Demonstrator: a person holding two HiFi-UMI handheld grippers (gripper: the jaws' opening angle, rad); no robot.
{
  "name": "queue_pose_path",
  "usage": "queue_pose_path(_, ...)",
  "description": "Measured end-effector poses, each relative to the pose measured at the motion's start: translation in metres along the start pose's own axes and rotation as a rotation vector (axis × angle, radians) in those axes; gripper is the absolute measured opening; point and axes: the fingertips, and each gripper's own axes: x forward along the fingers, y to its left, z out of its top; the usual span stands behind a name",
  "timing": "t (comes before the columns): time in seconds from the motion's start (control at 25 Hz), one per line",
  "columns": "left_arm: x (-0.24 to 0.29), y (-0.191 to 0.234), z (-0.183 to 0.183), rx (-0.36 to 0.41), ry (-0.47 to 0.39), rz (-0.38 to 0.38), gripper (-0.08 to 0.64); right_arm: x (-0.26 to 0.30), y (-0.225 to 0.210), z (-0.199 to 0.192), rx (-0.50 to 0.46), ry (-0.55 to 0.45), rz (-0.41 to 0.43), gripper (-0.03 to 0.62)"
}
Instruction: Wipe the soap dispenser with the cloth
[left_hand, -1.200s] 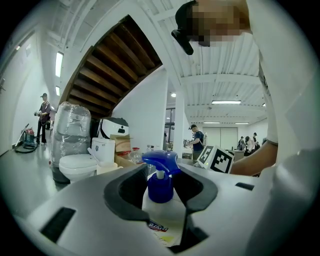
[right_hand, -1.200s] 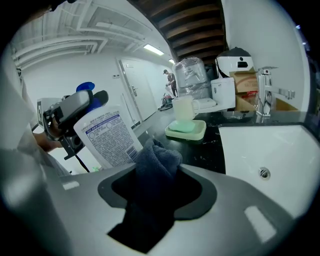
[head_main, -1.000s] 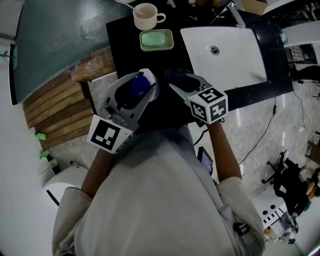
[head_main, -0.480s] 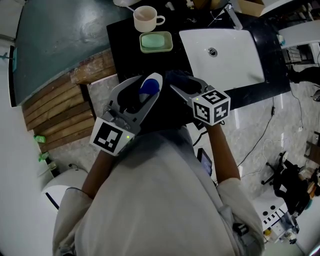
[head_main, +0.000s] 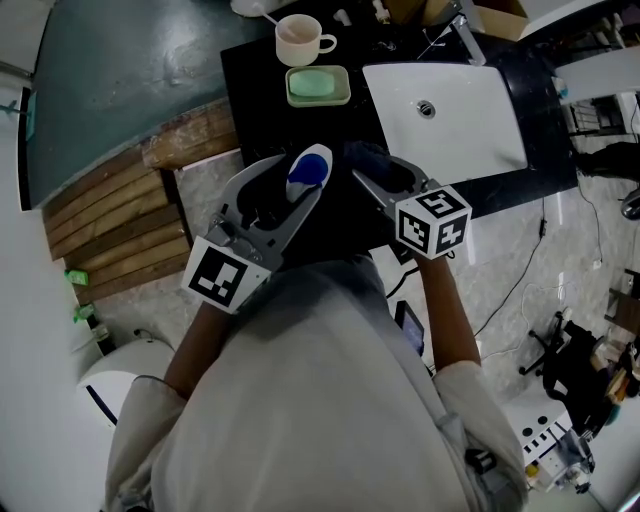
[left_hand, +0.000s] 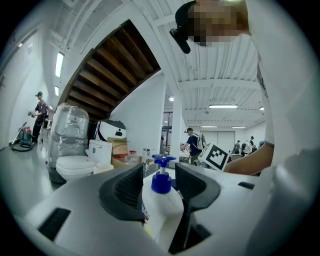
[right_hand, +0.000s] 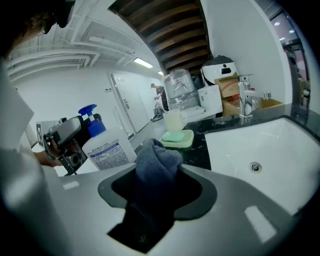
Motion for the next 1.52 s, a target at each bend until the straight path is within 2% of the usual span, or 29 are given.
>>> queue_pose_path(0.2,-0.010,0.000,0.003,-0.005,-0.009,0.013,0.184,-0.012,0.001,0.009,0.001,-0.047,-0.023,0.183)
queue_pose_path(0.48,-0.026,0.000,0.002,-0.006,-0.013,0.039,0.184,-0.030,0.004,0.022,-0.044,-0.118,-0.101,0.181)
queue_pose_path(0.8,-0.050,0.011,0.016,0.005,-0.056,0.119,0.180,-0.055,0.023,0.042,-0.079,-0.218,-0.149,0.175)
queue_pose_path(1.12,-0.070,0.019,0.030,0.012,-0.102,0.167,0.067,-0.082,0.045,0.058,-0.098,-0.302,-0.175,0.167)
queue_pose_path(1.28,-0.077,0.021,0.029,0.037,-0.092,0.185,0.013,-0.094,0.051,0.062,-0.114,-0.323,-0.205,0.164)
queue_pose_path(1.52,-0.081,0.026,0.025,0.014,-0.061,0.194,0.005,-0.108,0.068,0.070,-0.139,-0.353,-0.190,0.164)
